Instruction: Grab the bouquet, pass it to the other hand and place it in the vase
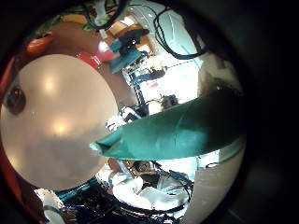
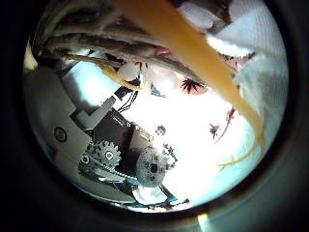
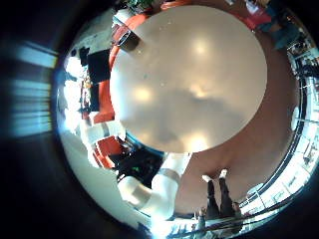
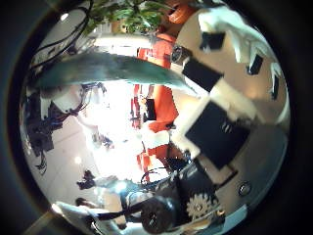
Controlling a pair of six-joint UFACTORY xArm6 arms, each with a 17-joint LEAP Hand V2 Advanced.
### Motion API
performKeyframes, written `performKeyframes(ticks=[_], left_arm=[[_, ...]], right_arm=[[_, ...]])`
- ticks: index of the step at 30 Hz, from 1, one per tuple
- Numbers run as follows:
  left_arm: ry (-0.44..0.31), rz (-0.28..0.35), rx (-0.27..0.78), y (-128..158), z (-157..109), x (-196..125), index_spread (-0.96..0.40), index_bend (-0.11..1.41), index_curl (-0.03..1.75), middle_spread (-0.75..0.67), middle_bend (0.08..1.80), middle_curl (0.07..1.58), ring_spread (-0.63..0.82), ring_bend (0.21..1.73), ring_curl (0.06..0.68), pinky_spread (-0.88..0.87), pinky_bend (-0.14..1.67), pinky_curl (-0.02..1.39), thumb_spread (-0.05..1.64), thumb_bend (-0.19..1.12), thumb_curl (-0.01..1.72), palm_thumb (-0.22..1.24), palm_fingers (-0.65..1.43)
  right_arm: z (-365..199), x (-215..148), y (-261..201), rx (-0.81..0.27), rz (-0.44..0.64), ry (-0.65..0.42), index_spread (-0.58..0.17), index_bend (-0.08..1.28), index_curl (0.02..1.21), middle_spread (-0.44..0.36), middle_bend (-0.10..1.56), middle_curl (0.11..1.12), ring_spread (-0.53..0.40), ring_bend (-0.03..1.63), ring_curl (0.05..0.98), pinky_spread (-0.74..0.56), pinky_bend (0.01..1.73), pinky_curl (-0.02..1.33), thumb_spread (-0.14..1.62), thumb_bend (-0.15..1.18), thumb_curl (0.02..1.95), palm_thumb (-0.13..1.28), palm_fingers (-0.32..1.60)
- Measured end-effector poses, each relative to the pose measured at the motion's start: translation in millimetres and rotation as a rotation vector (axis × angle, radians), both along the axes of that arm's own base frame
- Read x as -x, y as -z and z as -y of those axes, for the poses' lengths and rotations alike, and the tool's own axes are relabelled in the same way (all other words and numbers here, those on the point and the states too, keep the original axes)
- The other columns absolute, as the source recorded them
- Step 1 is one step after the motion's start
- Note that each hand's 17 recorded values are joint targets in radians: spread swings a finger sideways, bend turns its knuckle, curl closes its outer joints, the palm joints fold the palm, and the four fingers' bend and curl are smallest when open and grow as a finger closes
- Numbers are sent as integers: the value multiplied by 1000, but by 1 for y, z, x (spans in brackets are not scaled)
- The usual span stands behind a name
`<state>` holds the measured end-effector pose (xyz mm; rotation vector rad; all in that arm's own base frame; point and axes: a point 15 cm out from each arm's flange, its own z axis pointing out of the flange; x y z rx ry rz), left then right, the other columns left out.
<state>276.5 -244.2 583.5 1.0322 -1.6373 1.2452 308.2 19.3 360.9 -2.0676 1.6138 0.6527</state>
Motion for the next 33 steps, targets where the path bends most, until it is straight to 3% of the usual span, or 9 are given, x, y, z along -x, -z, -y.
performKeyframes(ticks=[3,8,13,18,22,33], left_arm=[[-56,90,-6,-28,-14,0,-632,733,1074,-502,1103,972,-394,1467,543,-542,1271,668,929,3,664,1044,1078],[-187,237,-51,-69,-47,-11,-664,716,1125,-514,1108,986,-392,1474,546,-545,1270,678,945,-3,700,1064,1082],[-348,308,-106,-86,-96,-36,-687,696,1165,-521,1107,995,-392,1475,545,-550,1266,685,955,-9,728,1059,1082],[-485,297,-114,-82,-154,-73,-705,687,1195,-525,1103,1001,-392,1472,543,-557,1258,688,960,-10,752,1044,1090],[-528,250,-65,-70,-186,-105,-716,675,1215,-527,1098,1006,-392,1469,542,-558,1257,691,969,-6,769,1044,1094],[-582,150,-16,-32,-226,-162,-739,650,1253,-533,1088,1015,-394,1470,543,-551,1253,700,979,-7,803,1050,1098]], right_arm=[[13,0,17,-7,-13,43,-405,364,721,-215,801,736,-270,1147,588,-414,1081,771,1061,-32,674,681,356],[25,1,31,-27,-38,69,-416,390,672,-183,682,666,-232,1055,529,-246,921,727,1060,-26,612,679,229],[27,-1,39,-41,-53,63,-402,380,625,-151,608,608,-197,1000,483,-55,836,681,1057,-26,562,681,233],[30,-6,44,-39,-54,73,-393,346,584,-131,552,564,-174,981,458,75,784,648,1056,-24,532,685,236],[30,-10,46,-34,-50,74,-388,328,557,-116,522,534,-157,949,435,154,747,621,1059,-24,512,685,242],[31,-16,53,-41,-62,67,-381,284,505,-107,483,485,-147,900,389,261,667,557,1060,-23,484,691,307]])
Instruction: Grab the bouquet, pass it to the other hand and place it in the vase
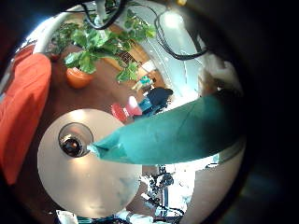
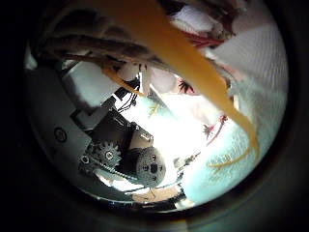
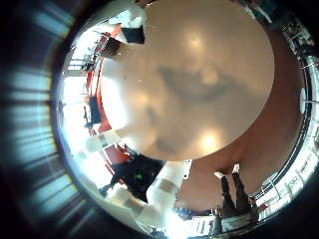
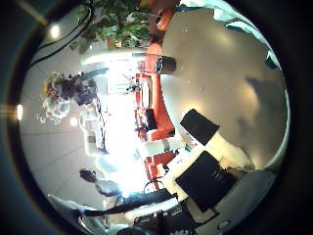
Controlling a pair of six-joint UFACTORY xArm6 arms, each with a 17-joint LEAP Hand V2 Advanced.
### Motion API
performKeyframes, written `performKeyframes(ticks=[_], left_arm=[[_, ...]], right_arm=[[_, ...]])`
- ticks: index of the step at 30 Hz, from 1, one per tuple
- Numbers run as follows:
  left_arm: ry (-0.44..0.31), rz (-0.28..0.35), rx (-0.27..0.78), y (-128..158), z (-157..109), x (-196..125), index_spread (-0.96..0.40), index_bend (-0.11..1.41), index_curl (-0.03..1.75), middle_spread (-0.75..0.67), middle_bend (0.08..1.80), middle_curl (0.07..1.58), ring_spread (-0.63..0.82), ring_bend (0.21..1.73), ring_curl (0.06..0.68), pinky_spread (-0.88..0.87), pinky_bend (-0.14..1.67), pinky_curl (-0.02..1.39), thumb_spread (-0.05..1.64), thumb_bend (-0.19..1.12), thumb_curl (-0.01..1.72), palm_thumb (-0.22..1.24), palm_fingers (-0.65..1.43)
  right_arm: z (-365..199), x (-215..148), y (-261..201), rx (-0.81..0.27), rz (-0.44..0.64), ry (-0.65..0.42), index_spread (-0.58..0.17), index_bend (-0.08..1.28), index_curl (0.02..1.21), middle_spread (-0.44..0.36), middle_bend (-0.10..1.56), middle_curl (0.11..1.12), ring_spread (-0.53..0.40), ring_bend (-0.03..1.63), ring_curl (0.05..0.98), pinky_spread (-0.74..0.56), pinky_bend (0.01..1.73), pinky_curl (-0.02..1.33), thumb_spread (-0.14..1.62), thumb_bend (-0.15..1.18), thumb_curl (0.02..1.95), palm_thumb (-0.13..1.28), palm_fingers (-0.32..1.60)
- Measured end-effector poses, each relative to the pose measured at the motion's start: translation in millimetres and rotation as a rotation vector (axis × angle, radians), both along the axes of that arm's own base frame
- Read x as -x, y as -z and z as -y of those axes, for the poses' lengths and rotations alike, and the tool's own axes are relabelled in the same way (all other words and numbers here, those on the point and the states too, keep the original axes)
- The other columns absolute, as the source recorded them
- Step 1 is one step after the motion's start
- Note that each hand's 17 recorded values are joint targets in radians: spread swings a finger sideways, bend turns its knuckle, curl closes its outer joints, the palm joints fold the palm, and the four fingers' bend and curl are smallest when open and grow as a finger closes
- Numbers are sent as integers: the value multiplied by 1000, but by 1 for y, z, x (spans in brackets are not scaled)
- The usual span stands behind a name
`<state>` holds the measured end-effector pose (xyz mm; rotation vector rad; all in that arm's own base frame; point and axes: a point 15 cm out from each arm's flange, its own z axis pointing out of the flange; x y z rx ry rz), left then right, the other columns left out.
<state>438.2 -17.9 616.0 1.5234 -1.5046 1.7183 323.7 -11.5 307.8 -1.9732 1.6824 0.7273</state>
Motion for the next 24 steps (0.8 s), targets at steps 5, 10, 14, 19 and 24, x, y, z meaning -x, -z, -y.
performKeyframes(ticks=[5,10,14,19,24], left_arm=[[4,-33,13,18,-3,-19,-746,642,1264,-535,1086,1018,-394,1469,544,-553,1248,703,980,-8,815,1048,1098],[3,-51,15,29,-5,-32,-753,630,1273,-536,1084,1021,-393,1465,542,-557,1246,708,980,-8,824,1051,1098],[8,-74,5,43,-3,-41,-759,624,1279,-539,1080,1023,-393,1466,542,-559,1242,711,983,-7,828,1054,1097],[15,-88,6,57,2,-53,-765,613,1289,-542,1076,1026,-393,1467,542,-560,1238,714,986,-8,832,1055,1096],[19,-106,-4,70,1,-58,-770,601,1305,-548,1071,1032,-394,1461,542,-563,1234,716,987,-13,829,1042,1086]], right_arm=[[1,-2,3,-4,-8,0,-381,275,491,-110,460,467,-146,883,374,280,641,534,1060,-23,476,692,333],[0,-2,6,-9,-15,-3,-381,265,481,-111,444,453,-147,866,359,293,611,509,1059,-23,471,693,355],[0,-2,7,-10,-18,-4,-381,252,474,-115,441,446,-148,857,347,308,593,491,1059,-23,468,694,373],[1,-2,8,-12,-19,-5,-379,246,468,-139,424,434,-149,843,333,317,579,470,1059,-23,466,695,392],[1,-1,8,-13,-17,-6,-378,233,463,-141,410,426,-149,838,325,321,568,451,1059,-23,464,695,409]])
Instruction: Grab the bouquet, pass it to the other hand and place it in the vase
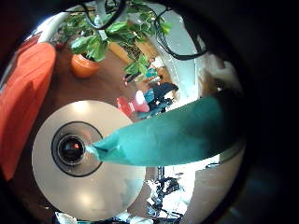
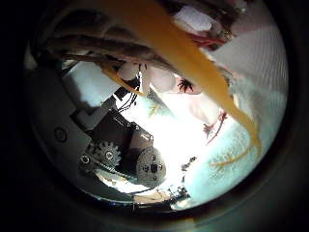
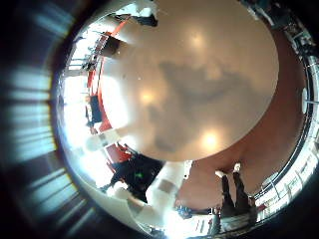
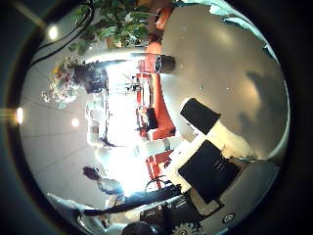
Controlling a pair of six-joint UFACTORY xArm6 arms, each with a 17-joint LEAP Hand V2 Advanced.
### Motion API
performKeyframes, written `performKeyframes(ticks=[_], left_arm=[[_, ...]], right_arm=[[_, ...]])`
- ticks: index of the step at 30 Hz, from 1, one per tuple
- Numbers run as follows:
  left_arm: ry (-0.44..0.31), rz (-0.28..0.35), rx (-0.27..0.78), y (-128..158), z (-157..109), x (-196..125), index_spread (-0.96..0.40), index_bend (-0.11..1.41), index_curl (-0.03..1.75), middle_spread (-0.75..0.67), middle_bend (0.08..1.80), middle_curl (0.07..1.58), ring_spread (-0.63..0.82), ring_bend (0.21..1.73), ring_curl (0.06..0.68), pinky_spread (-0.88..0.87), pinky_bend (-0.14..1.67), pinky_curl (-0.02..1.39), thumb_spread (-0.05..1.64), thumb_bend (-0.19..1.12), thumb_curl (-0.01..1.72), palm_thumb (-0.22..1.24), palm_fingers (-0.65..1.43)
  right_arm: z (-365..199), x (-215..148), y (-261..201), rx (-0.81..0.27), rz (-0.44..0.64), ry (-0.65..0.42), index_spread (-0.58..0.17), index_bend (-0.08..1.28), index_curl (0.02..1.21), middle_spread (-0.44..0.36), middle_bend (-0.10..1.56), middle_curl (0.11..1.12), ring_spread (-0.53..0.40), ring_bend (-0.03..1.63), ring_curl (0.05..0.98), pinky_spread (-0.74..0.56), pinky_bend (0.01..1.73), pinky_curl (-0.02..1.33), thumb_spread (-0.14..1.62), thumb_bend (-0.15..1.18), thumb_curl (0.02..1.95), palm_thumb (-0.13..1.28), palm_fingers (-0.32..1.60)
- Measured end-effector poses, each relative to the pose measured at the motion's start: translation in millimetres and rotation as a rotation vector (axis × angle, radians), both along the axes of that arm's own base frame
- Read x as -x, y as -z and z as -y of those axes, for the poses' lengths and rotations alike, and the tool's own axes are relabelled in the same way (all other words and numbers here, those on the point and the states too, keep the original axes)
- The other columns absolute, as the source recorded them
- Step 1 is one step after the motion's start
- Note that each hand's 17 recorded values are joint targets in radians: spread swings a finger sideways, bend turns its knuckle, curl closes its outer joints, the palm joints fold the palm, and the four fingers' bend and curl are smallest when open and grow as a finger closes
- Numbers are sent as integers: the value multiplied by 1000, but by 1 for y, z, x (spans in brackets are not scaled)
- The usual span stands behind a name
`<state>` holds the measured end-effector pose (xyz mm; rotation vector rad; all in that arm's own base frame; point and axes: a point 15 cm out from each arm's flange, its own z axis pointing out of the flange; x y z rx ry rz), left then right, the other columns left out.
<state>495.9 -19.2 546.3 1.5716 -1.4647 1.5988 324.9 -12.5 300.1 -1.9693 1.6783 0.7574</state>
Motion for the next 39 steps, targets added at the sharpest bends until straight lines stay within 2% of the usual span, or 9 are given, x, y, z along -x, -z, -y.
performKeyframes(ticks=[9,12,13,15,17,20,25,32,39], left_arm=[[5,-24,11,23,-3,-6,-770,552,1329,-553,1048,1036,-400,1455,539,-565,1229,714,963,-28,789,979,1081],[15,-64,24,44,-2,-3,-767,513,1328,-547,1047,1026,-407,1422,528,-572,1133,693,943,-65,740,855,983],[23,-77,23,50,0,-1,-761,498,1320,-543,1055,1022,-419,1389,527,-572,1041,683,935,-83,715,782,823],[48,-100,3,66,1,5,-698,515,1284,-435,922,1009,-246,1132,549,-248,670,694,924,-121,636,554,-136],[86,-124,-31,85,3,13,-531,210,1173,-130,505,861,66,954,394,48,575,556,916,-119,561,369,-478],[122,-133,-55,102,4,20,-326,23,1017,175,274,693,313,802,276,322,474,428,894,-84,487,229,-418],[97,-220,-23,132,-20,32,-65,17,756,465,159,533,529,659,207,524,369,356,852,-51,422,135,-324],[36,-238,12,145,-61,61,87,65,493,586,147,404,646,561,171,606,285,313,835,-38,382,124,-252],[39,-243,14,141,-61,117,149,126,363,597,149,316,674,495,157,614,218,293,848,-31,362,137,-166]], right_arm=[[-1,0,0,-1,1,-3,-382,225,461,-182,392,416,-159,819,307,325,548,418,1061,-22,462,698,439],[-1,0,0,0,1,-4,-382,218,460,-199,384,411,-161,822,305,326,544,408,1062,-23,461,698,446],[-1,0,0,0,1,-4,-383,218,460,-204,382,410,-162,820,303,326,543,404,1062,-23,461,698,449],[-1,0,0,0,1,-5,-384,220,460,-214,380,409,-162,814,299,326,538,397,1063,-23,461,695,457],[-2,0,1,-1,1,-8,-385,215,460,-222,381,408,-165,810,296,326,535,389,1064,-23,461,694,463],[-2,2,2,-4,1,-11,-383,212,459,-209,385,410,-169,815,294,326,524,376,1065,-22,462,694,481],[-1,2,2,-4,7,-14,-388,208,461,-191,389,414,-183,826,291,326,507,355,1064,-21,460,700,505],[-1,3,1,-4,20,-26,-391,211,468,-160,389,418,-200,830,289,324,492,326,1062,-22,456,702,529],[-4,3,1,-4,21,-41,-396,209,473,-150,388,421,-206,822,282,327,500,306,1058,-21,460,714,540]])
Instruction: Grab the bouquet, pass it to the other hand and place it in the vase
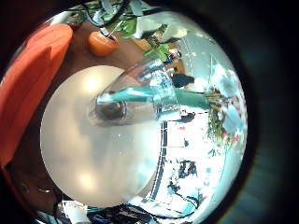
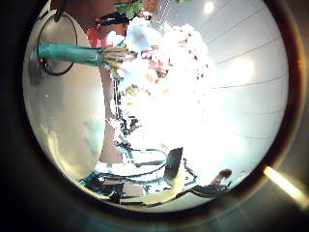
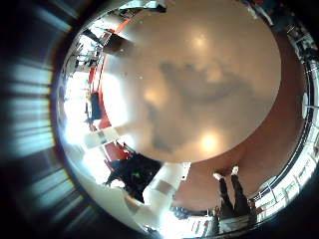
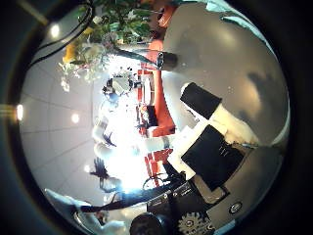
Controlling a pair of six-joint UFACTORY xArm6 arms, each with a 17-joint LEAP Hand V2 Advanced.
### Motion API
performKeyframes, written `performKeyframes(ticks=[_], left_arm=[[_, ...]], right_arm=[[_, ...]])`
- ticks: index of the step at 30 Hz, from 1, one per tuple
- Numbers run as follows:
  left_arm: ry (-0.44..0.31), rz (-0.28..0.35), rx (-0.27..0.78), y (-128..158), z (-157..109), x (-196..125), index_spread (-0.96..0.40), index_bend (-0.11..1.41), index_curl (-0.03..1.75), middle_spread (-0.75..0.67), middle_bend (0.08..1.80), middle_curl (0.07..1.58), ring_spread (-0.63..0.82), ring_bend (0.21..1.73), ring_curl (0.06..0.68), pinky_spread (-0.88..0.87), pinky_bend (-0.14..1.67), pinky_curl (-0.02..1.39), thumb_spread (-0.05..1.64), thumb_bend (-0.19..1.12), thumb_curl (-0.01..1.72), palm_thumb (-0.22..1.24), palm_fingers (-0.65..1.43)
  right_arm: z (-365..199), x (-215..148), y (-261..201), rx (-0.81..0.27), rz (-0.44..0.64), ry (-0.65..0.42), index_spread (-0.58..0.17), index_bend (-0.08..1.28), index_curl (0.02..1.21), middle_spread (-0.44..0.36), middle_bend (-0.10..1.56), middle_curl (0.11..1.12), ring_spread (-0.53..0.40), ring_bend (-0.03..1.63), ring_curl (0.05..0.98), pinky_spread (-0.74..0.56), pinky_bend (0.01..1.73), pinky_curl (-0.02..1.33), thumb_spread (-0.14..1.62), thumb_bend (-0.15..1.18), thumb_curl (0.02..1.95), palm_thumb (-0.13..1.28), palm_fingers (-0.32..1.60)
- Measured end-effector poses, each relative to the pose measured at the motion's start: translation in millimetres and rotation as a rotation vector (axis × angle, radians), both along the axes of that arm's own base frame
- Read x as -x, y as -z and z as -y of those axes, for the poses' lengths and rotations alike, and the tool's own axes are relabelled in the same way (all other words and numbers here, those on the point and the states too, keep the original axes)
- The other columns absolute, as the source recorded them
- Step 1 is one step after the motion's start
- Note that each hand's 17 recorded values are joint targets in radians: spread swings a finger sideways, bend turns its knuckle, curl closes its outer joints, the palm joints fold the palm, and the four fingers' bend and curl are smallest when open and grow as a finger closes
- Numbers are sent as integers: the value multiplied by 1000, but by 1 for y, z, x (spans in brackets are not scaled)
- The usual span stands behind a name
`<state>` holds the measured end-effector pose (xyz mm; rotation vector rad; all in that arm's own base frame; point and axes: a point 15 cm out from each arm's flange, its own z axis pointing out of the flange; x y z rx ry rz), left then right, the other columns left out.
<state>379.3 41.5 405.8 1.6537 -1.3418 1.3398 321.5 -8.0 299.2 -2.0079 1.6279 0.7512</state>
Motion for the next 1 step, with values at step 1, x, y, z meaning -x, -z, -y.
performKeyframes(ticks=[1], left_arm=[[13,-8,-8,1,5,10,157,135,355,593,150,306,676,486,156,614,210,291,856,-27,361,149,-152]], right_arm=[[0,0,-1,2,1,0,-396,209,474,-150,387,422,-207,821,281,327,501,303,1058,-22,460,714,540]])
